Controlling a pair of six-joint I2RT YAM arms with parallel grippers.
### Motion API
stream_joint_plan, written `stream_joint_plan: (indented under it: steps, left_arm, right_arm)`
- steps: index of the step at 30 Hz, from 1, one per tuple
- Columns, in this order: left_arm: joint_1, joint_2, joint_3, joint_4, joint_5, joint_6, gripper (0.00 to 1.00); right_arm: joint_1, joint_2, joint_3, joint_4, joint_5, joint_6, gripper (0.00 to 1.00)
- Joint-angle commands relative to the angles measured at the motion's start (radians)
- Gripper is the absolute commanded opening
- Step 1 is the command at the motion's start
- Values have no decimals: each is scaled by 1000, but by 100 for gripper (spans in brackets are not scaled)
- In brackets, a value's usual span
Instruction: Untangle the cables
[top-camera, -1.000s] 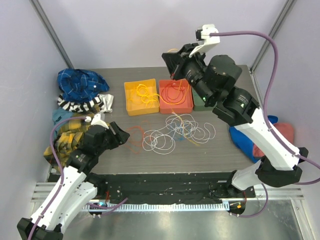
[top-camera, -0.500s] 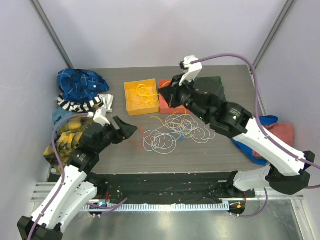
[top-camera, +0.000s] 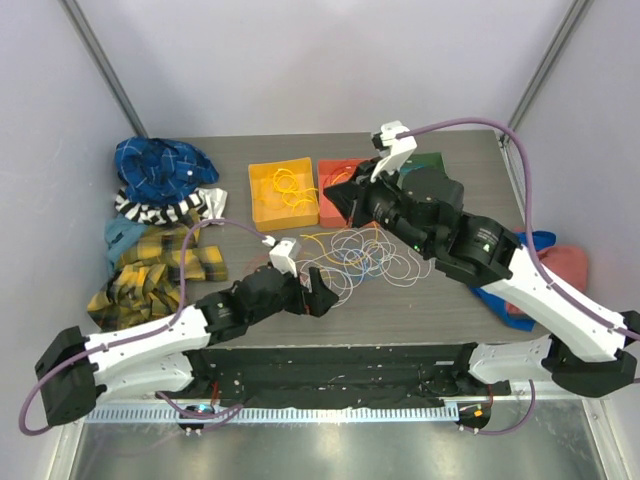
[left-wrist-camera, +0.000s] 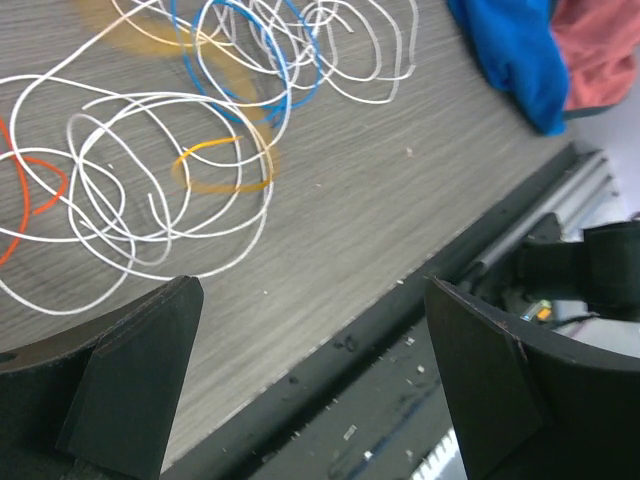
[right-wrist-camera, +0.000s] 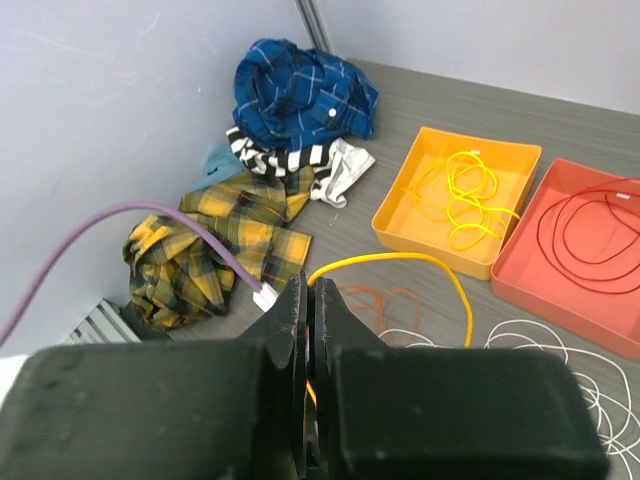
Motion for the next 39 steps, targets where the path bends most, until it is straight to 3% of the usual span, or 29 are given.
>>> stream_joint_plan:
  steps: [1,6,10,13,18,20,23,24,26,27,30,35,39]
  left_arm:
    - [-37,68,-22,117,-158,32,100]
    - [-62,157,25,191,-188,54,100]
    - [-65,241,133,83,-224,85,97]
    - [-68,209,113,73,-227,75,93]
    - [-71,-4,33,-10,-225,29,83]
    - [-71,-128,1,-113,-237,-23,75]
    - [-71,-255,-25,-308,-314,-124,55]
    - [-71,-327,-23,-370,-341,-166,40]
    - [-71,-391,-16,-516,-438,-303,28]
    - [-71,-439,-7,-636,-461,-344,17]
    - [-71,-507,7,-841,-540,-477,8]
    - [-71,-659,1,-912,-590,-485,12]
    - [-71,-736,-14,-908,-609,-453,25]
  right_arm:
    - [3,-42,35,48,-2,-11,1]
    - [4,-50,58,31,-39,-11,1]
    - [4,-48,117,25,-39,-29,1]
    - [4,-18,203,15,-32,-55,1]
    - [4,62,280,47,-4,-109,1]
    - [3,106,308,68,36,-150,1]
    - [3,160,402,99,79,-190,1]
    - [1,204,427,110,87,-212,1]
    - [1,251,496,123,109,-241,1]
    - [-9,295,519,131,116,-259,1]
    - [-38,363,588,145,107,-261,1]
    - [-160,505,663,176,22,-165,1]
    - [-210,616,739,188,-33,-129,1]
